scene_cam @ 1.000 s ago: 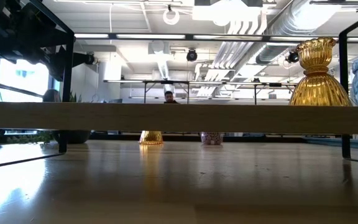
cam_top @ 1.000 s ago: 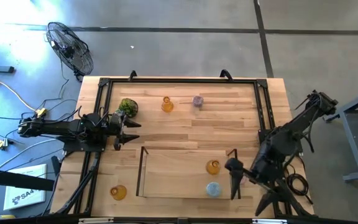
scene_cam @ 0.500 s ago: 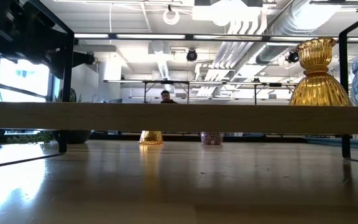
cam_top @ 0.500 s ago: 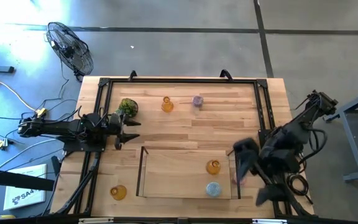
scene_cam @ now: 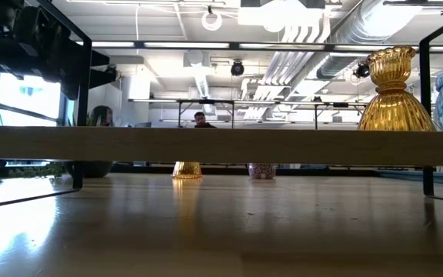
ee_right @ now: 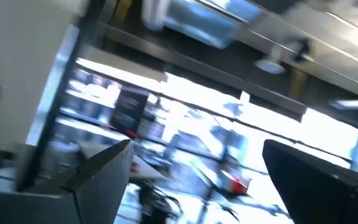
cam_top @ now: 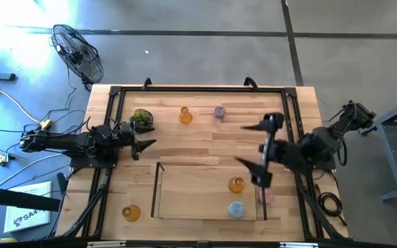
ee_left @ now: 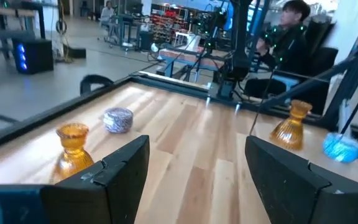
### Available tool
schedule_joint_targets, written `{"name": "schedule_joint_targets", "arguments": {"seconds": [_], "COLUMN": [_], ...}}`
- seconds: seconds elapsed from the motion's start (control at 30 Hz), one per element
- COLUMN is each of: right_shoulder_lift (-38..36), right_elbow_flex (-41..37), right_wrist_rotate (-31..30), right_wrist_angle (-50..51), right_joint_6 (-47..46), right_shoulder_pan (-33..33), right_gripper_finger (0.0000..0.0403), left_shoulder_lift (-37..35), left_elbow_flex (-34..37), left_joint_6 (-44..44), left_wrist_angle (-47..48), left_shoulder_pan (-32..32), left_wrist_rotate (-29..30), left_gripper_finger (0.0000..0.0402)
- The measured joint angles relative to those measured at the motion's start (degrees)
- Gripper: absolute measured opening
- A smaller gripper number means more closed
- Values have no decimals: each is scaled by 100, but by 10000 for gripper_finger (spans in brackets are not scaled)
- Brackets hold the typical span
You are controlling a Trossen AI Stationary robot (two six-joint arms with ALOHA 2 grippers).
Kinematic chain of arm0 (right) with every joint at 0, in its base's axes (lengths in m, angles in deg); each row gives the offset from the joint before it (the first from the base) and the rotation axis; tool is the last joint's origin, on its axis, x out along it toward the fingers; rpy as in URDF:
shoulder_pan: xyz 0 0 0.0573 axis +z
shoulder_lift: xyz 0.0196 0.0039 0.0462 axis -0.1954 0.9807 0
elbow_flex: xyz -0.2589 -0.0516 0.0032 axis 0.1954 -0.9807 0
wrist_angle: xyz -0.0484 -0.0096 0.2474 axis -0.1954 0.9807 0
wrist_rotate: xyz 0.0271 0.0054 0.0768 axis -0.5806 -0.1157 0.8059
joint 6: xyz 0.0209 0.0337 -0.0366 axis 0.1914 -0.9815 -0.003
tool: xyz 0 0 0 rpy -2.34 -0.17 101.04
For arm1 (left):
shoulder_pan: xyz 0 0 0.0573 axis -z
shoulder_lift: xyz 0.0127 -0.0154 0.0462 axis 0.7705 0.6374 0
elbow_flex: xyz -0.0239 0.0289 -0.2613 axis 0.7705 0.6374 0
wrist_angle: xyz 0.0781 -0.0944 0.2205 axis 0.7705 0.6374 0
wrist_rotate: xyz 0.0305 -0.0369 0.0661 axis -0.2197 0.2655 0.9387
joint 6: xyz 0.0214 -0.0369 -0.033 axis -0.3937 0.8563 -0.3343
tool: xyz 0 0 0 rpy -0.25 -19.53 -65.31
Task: Pick & Place candle stick holders
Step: Put the top brown vase candle holder on the shelf
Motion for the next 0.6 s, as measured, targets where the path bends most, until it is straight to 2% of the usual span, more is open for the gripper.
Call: {"name": "schedule_joint_targets", "arguments": {"seconds": [0.27, 0.5, 0.6], "right_shoulder_lift": [0, 6, 4], "right_elbow_flex": [0, 0, 0], "right_wrist_rotate": [-1411, -1395, -1609], "right_wrist_angle": [-64, 766, 1066], "right_joint_6": [73, -378, -598], "right_shoulder_pan": [-252, -247, -248], "right_gripper_finger": [353, 353, 353], "left_shoulder_lift": [-2, 0, 3], "left_elbow_flex": [0, 0, 1], "left_joint_6": [-153, -197, -197], "left_wrist_angle": [-380, -251, -155], "left_shoulder_pan": [-2, -2, -2], "left_wrist_rotate": [931, 1071, 1064], "left_gripper_finger": [262, 262, 262]}}
